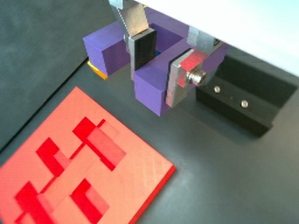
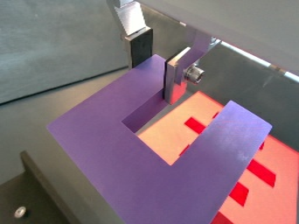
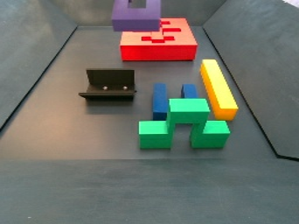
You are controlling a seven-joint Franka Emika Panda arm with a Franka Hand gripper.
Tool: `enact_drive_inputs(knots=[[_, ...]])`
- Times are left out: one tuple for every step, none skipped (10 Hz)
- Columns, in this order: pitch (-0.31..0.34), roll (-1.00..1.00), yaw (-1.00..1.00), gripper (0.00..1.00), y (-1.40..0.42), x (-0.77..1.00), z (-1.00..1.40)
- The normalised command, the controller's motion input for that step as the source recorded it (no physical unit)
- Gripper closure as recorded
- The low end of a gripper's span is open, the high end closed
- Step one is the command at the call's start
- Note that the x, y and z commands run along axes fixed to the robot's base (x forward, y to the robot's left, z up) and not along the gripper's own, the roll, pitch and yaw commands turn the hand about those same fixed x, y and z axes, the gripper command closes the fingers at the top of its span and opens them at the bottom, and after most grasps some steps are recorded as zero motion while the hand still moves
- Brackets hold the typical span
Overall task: Pick up the purple object. Move up. Place the purple object on the fixture. Regrasp the purple object. Move to above the board. Insert the purple object.
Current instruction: Place the purple object on the fixture.
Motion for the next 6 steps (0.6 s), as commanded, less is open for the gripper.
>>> enact_drive_inputs(knots=[[0.020, -1.00, -0.01, 1.00, 0.31, 0.59, 0.13], [0.111, -0.93, 0.07, 1.00, 0.17, 0.50, 0.23], [0.094, -0.89, 0.09, 1.00, 0.15, 0.52, 0.22], [0.254, -0.77, 0.07, 1.00, 0.17, 0.58, 0.09], [0.294, -0.60, 0.09, 1.00, 0.15, 0.63, 0.00], [0.334, -0.49, 0.09, 1.00, 0.17, 0.68, 0.00]])
